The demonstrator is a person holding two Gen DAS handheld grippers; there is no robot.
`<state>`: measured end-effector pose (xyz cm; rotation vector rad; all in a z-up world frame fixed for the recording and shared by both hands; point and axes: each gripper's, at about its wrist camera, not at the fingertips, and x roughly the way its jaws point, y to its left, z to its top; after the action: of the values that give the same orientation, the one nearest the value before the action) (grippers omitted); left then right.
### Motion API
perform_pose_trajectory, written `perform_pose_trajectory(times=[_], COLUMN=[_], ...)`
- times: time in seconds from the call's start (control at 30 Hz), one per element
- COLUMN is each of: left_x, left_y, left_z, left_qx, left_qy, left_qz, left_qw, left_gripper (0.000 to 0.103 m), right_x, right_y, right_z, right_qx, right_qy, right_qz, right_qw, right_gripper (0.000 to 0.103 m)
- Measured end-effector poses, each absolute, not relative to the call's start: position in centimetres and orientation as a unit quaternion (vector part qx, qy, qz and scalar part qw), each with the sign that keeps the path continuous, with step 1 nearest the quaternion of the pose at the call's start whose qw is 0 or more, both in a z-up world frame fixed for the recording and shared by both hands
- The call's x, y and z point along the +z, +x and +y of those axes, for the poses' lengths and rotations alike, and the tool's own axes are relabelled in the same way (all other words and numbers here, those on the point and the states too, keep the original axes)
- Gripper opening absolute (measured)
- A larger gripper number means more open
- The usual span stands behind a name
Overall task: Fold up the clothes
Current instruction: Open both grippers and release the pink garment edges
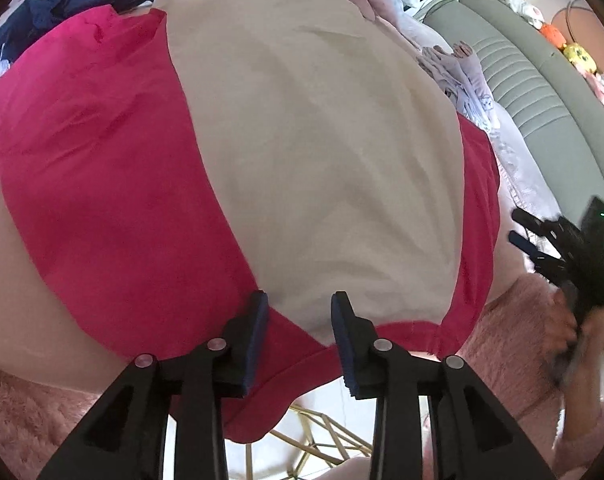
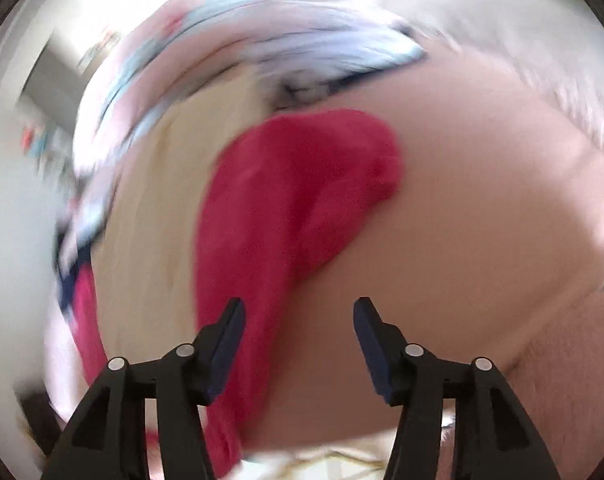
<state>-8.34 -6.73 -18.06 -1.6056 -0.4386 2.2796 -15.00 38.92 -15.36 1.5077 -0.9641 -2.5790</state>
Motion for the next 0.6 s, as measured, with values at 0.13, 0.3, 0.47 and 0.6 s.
perform_pose_trajectory(times=[0.13, 0.3, 0.47, 0.6], left_x=[-18.3, -18.1, -18.3, -19.0], left_y=[-8.1, -8.2, -8.6, -9.1], left_z=[-7.4, -6.9, -6.4, -6.7], left_qx=[0.799, 0.801, 0.802, 0.795], left_qy=[-0.555, -0.556, -0.554, -0.557], left_qz=[-0.164, -0.161, -0.161, -0.179], left_qw=[0.16, 0.154, 0.152, 0.16], left_gripper=[0.03, 0.03, 0.03, 0.03], right_x=[-18.3, -19.1, -14.7, -10.4], right_y=[-18.4, -22.8, -22.3, -19.1], right_z=[42.3, 39.8, 37.2, 39.1], right_qx=[-0.782, -0.811, -0.875, -0.899], right_qy=[0.466, 0.464, 0.454, 0.434], right_qz=[-0.414, -0.352, -0.167, -0.053], right_qw=[0.016, 0.05, -0.005, -0.026], right_gripper=[0.061, 0.012, 0.006, 0.005])
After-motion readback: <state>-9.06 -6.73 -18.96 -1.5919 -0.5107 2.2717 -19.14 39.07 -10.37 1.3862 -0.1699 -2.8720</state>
